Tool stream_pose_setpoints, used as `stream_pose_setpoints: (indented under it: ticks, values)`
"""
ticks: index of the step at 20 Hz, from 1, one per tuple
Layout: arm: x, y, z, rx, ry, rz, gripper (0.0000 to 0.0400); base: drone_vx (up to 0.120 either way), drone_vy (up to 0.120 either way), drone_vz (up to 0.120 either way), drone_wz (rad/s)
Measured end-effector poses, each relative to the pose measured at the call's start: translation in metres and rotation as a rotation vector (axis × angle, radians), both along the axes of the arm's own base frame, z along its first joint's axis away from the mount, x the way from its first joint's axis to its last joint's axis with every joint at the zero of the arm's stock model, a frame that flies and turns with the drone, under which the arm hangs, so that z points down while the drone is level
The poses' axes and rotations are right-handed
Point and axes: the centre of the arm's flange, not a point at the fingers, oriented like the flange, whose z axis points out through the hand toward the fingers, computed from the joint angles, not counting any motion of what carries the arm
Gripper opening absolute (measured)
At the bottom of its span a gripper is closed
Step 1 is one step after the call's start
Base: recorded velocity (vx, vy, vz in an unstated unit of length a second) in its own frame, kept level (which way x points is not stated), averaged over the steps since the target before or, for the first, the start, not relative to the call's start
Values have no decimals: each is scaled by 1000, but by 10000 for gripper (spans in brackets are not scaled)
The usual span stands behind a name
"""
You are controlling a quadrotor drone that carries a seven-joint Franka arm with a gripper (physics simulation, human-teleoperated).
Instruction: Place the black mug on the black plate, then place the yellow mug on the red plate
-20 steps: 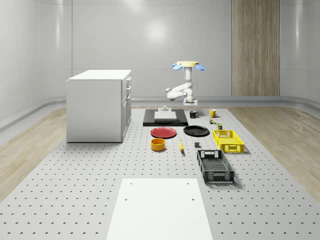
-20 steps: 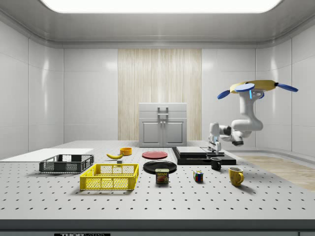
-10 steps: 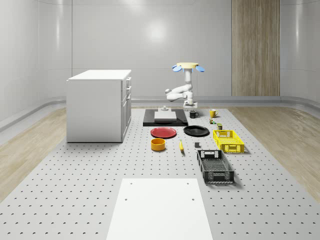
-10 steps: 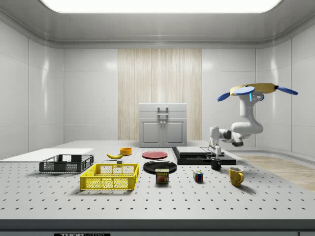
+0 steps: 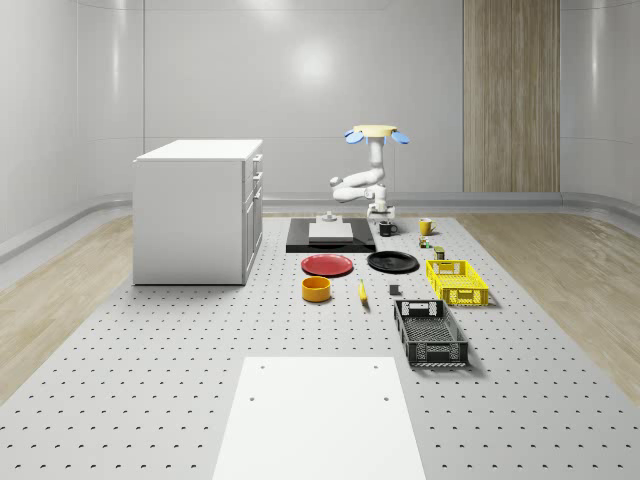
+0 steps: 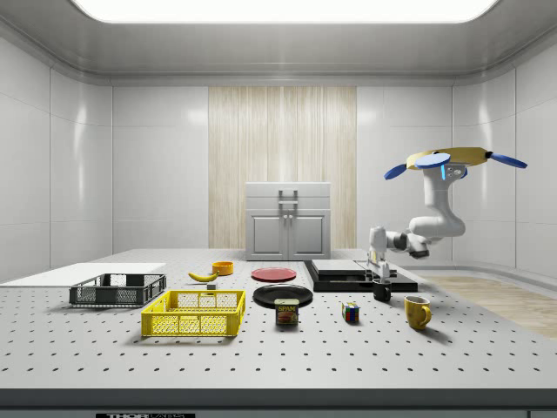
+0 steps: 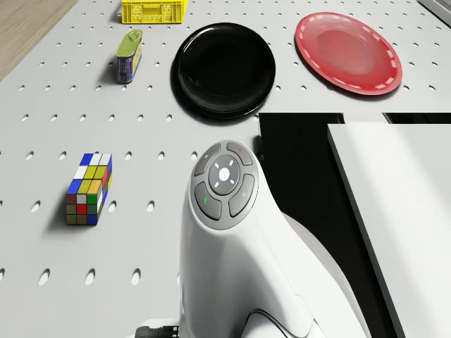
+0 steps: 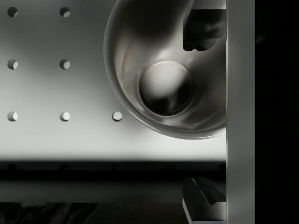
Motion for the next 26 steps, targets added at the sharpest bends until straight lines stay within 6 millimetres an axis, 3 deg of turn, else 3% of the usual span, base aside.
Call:
stream_pose_setpoints:
  ticks: [26]
  values:
    - [-1, 5, 12, 0, 0, 0, 400, 0, 0, 0, 0]
